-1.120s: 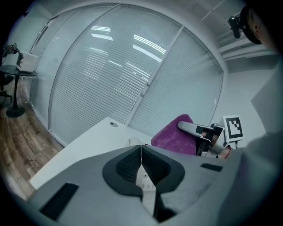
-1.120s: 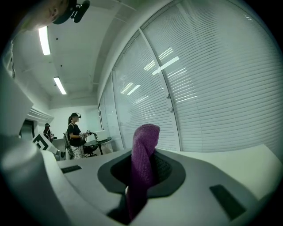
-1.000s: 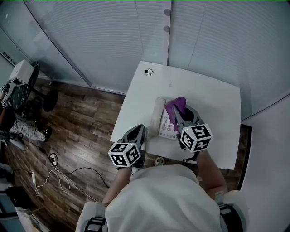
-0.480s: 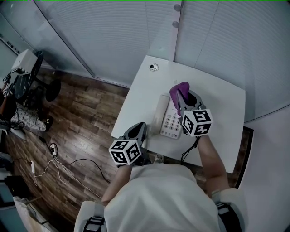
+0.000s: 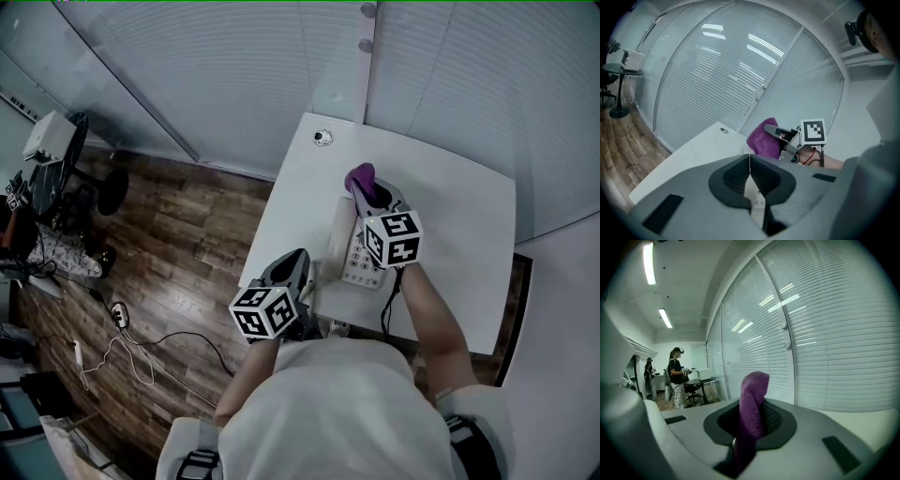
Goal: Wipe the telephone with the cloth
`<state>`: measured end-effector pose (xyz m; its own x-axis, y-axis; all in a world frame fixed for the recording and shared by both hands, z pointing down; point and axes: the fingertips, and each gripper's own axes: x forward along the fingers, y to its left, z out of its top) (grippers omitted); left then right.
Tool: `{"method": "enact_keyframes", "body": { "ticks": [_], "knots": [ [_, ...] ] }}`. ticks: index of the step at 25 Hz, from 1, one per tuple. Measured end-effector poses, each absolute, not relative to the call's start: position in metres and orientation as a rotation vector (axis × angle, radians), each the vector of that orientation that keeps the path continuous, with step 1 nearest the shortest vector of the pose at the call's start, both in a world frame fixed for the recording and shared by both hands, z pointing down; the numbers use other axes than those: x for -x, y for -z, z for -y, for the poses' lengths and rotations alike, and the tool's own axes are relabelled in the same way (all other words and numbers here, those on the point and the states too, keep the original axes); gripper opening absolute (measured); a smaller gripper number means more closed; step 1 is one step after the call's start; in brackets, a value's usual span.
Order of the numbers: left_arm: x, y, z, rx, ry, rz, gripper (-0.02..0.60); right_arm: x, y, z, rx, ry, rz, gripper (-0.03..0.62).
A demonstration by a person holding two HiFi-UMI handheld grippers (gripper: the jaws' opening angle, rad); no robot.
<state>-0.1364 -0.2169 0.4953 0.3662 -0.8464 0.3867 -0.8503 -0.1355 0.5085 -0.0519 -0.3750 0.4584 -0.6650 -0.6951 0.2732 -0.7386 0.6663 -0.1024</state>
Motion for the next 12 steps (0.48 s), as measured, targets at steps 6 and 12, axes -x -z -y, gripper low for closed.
{"method": "enact_keyframes", "body": {
  "ticks": [6,12],
  "knots": [
    [0.14,-0.502,0.215,-1.948,-0.008,1.448,0.021,0.062,-0.49,0.374,-1.135,-0.359,2.608,0.06],
    [0.145,-0.51,0.213,-1.919,-0.003,1.445,0.021,0.067,-0.513,0.374,-1.12,-0.397,2.561,0.06]
  ]
}}
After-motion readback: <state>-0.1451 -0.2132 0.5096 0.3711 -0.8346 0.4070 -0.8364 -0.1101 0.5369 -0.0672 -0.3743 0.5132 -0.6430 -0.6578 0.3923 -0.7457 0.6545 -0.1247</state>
